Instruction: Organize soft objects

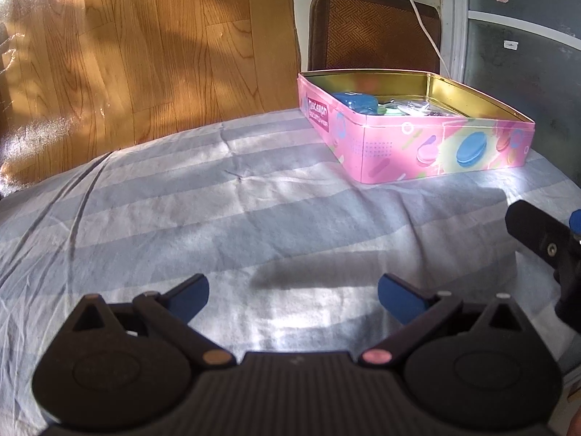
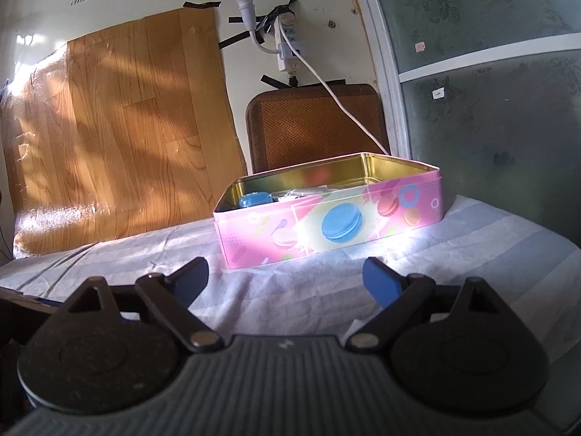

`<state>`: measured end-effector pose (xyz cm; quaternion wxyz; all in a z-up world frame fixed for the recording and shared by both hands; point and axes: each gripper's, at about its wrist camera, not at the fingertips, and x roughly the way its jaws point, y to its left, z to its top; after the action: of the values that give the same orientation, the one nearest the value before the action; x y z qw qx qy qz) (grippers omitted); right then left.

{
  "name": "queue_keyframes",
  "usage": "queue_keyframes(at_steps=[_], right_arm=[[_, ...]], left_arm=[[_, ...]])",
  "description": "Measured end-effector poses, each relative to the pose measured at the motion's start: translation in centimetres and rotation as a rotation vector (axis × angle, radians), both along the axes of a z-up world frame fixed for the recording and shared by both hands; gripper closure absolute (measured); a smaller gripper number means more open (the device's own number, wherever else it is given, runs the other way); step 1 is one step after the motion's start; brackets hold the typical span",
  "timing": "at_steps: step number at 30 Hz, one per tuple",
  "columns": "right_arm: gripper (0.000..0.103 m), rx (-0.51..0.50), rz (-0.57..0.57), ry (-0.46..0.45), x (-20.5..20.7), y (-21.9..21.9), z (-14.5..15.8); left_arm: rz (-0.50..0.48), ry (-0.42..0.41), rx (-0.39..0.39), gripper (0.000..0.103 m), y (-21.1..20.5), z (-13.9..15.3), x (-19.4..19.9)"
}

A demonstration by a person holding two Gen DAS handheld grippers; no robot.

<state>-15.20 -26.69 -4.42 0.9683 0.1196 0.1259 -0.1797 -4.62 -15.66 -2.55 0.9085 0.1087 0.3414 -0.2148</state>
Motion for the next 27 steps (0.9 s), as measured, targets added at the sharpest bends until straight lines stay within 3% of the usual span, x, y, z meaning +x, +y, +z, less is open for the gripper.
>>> queue_keyframes(at_steps=[19,27], right_arm=[[0.009,-0.004,-0.019,0.001,0.4,0.2,0.3],[0.009,0.003,-0.034,0.01,0.4,0.1,0.0]], left_arm=[[0.03,0.003,0.014,0.0,-0.1,0.0,1.0],[0.005,0.041,0.006,0.0,-0.7,-0.3,1.3]])
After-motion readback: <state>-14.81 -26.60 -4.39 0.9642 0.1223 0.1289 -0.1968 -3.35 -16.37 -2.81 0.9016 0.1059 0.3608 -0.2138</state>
